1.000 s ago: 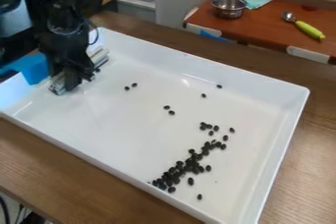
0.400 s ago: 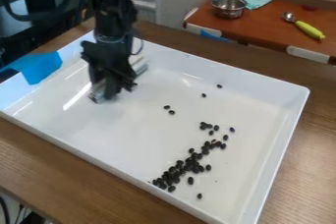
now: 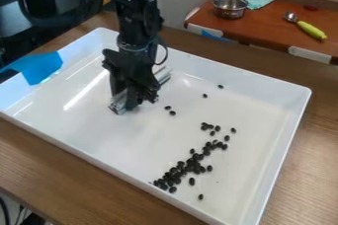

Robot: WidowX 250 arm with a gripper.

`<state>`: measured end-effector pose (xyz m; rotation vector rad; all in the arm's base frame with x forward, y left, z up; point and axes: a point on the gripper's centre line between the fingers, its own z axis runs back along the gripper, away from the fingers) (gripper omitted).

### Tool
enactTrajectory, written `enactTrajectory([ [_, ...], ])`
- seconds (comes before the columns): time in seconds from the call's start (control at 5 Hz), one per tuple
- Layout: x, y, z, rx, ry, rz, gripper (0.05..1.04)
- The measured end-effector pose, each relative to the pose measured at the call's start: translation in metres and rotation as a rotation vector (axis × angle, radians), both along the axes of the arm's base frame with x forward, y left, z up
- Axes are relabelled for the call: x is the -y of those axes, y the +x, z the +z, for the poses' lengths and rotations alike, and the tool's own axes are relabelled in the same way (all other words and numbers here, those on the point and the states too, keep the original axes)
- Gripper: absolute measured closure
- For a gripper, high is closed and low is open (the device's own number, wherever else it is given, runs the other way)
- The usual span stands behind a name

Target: Sweep into pile

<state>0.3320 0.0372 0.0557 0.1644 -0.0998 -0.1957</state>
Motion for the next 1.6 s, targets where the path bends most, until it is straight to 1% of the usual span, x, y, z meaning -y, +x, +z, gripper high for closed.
enactTrajectory([
  [0.2, 0.01, 0.001, 0.0, 0.021, 0.003, -0.013, 0.705],
  [0.4, 0.029, 0.003, 0.0, 0.042, -0.002, -0.051, 0.705],
  [0.6, 0.034, 0.005, -0.001, 0.058, -0.005, -0.072, 0.705],
  [0.8, 0.045, 0.011, 0.0, 0.075, -0.011, -0.123, 0.705],
  [1.2, 0.057, 0.011, 0.0, 0.079, -0.039, -0.204, 0.705],
  [1.4, 0.068, 0.004, 0.0, 0.083, -0.055, -0.272, 0.705],
  [1.6, 0.073, -0.004, 0.0, 0.087, -0.059, -0.324, 0.705],
])
